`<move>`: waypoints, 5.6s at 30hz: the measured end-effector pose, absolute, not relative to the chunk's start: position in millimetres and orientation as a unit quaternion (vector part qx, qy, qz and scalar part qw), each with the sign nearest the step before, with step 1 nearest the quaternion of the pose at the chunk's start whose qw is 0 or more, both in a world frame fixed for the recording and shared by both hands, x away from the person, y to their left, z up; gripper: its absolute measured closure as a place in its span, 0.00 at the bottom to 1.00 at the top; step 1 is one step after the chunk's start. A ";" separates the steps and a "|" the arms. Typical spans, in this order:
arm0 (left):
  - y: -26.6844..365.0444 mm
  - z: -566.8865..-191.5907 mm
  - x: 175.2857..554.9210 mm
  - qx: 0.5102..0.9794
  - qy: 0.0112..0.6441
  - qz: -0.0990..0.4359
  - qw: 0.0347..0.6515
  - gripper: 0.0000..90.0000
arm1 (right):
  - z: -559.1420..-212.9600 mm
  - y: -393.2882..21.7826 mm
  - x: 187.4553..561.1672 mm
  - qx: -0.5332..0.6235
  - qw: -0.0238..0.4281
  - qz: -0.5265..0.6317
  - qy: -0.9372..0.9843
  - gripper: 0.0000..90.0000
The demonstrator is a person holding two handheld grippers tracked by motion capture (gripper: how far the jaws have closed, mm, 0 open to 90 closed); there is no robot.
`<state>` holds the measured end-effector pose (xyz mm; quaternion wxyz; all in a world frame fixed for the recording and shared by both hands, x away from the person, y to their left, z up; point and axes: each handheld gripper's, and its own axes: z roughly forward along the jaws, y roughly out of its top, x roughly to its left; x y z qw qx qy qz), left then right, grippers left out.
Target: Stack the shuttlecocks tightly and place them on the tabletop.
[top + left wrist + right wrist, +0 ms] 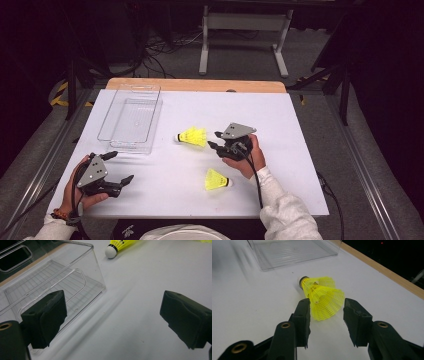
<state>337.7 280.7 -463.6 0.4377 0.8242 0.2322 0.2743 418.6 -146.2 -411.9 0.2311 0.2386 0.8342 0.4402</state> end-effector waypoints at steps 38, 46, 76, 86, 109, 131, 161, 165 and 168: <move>280.6 -463.3 337.3 0.825 0.231 0.275 0.437 0.09 | -408.0 -192.9 365.4 0.245 0.242 0.443 0.828 0.37; 279.3 -464.1 337.8 0.825 0.233 0.272 0.438 0.09 | -418.8 -195.5 353.8 0.232 0.209 0.422 0.851 0.30; 278.8 -466.7 341.7 0.828 0.236 0.265 0.434 0.09 | -455.3 -141.1 348.7 0.162 0.141 0.334 0.918 0.25; 277.9 -467.2 341.9 0.829 0.235 0.263 0.434 0.09 | -458.0 -124.9 357.5 0.150 0.136 0.317 0.926 0.24; 278.1 -467.4 342.1 0.832 0.233 0.263 0.430 0.09 | -423.9 -124.2 390.7 0.177 0.169 0.407 0.880 0.43; 278.6 -467.2 341.3 0.834 0.227 0.264 0.428 0.09 | -436.5 -132.3 426.5 0.233 0.155 0.425 0.861 0.34; 277.5 -467.2 340.7 0.835 0.227 0.265 0.426 0.09 | -460.9 -199.2 403.2 0.266 0.154 0.368 0.878 0.30; 277.5 -467.1 340.7 0.835 0.227 0.265 0.426 0.09 | -462.7 -200.8 401.1 0.269 0.162 0.358 0.880 0.29; 277.4 -467.1 340.6 0.835 0.226 0.265 0.425 0.09 | -462.8 -202.9 399.3 0.272 0.170 0.354 0.879 0.28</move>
